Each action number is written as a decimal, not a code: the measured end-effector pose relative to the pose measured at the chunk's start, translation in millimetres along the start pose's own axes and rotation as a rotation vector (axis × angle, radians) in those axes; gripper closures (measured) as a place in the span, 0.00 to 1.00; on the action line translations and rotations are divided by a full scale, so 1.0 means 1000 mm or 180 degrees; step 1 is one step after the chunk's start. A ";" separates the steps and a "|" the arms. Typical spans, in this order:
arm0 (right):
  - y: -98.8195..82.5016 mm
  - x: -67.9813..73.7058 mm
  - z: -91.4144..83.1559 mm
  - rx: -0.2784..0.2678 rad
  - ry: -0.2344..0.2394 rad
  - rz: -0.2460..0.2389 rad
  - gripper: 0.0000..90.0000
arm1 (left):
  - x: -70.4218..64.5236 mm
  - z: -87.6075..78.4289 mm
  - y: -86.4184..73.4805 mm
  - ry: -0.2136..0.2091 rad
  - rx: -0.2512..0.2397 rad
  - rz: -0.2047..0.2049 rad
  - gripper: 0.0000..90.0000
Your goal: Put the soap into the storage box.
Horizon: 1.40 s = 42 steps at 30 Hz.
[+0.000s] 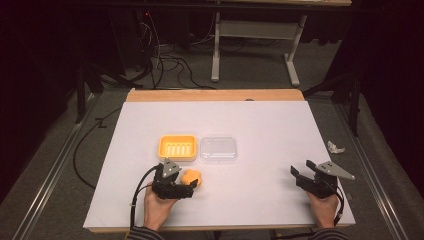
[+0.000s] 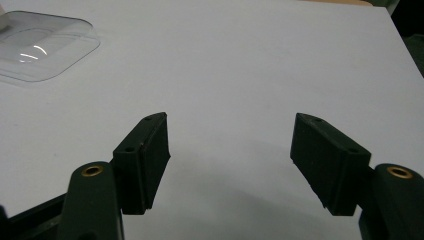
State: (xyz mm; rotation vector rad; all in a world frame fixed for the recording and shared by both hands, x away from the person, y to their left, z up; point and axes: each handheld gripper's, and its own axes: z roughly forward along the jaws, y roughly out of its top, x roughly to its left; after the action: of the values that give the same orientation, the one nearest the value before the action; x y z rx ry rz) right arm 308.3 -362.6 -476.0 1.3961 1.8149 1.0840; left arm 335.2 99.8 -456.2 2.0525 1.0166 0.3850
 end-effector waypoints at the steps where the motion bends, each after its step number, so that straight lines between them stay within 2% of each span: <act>1: 0.000 0.000 0.000 -0.0007 0.0000 0.0006 0.36 | -0.001 0.003 0.000 0.0015 0.0037 0.0038 0.14; 11: 0.000 0.000 0.000 -0.0009 0.0004 0.0005 0.36 | -0.009 0.015 0.000 0.0011 0.0176 0.0107 0.13; 24: 0.000 0.000 -0.001 -0.0028 0.0007 0.0006 0.36 | -0.013 0.027 0.000 0.0103 0.0372 0.0151 0.16; 28: 0.000 0.000 -0.001 -0.0029 0.0007 0.0005 0.36 | -0.013 0.027 0.000 0.0108 0.0374 0.0155 0.18; 37: 0.000 0.000 -0.001 -0.0033 0.0012 0.0013 0.36 | -0.017 0.030 -0.002 0.0189 0.0418 0.0218 0.28; 42: 0.000 0.000 -0.001 -0.0027 0.0008 0.0013 0.36 | -0.017 0.030 -0.003 0.0193 0.0419 0.0228 0.29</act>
State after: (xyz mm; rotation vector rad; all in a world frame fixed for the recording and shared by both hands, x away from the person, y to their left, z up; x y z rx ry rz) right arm 307.6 -363.0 -475.9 1.3948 1.8082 1.0948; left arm 340.1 72.2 -475.9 2.2116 1.0304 0.4296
